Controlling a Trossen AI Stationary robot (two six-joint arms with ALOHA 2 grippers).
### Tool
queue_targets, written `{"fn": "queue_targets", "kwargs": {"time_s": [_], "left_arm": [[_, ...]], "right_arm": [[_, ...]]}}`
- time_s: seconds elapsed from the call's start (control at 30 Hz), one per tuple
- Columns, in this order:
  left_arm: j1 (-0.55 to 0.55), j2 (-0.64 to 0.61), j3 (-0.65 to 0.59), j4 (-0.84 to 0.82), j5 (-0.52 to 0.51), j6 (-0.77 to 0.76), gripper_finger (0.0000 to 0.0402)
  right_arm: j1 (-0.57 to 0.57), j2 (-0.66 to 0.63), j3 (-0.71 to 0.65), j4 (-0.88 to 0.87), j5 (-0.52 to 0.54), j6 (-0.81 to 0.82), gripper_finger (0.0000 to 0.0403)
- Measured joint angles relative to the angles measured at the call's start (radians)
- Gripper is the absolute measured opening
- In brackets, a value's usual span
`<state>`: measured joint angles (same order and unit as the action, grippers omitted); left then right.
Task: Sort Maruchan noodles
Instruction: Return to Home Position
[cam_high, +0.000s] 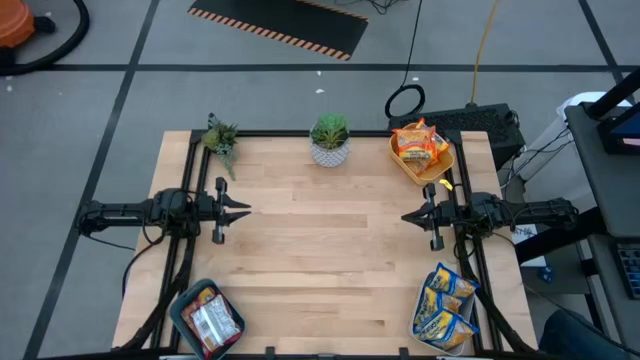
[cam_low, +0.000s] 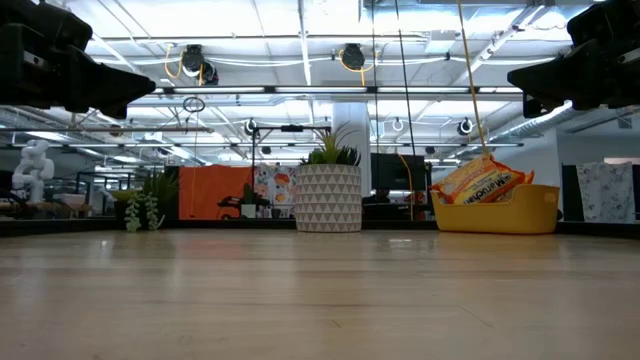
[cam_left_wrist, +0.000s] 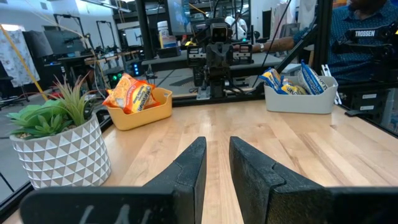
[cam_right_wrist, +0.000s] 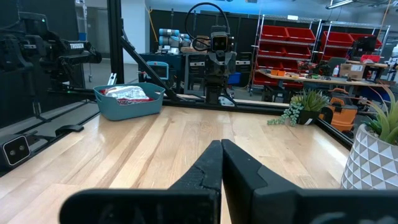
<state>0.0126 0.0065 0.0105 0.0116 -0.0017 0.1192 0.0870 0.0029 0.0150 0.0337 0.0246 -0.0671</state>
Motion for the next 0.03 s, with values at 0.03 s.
{"fn": "queue_targets", "kwargs": {"time_s": [0.03], "left_arm": [[0.000, 0.000, 0.000, 0.000, 0.000, 0.000, 0.0076]], "right_arm": [[0.000, 0.000, 0.000, 0.000, 0.000, 0.000, 0.0000]]}}
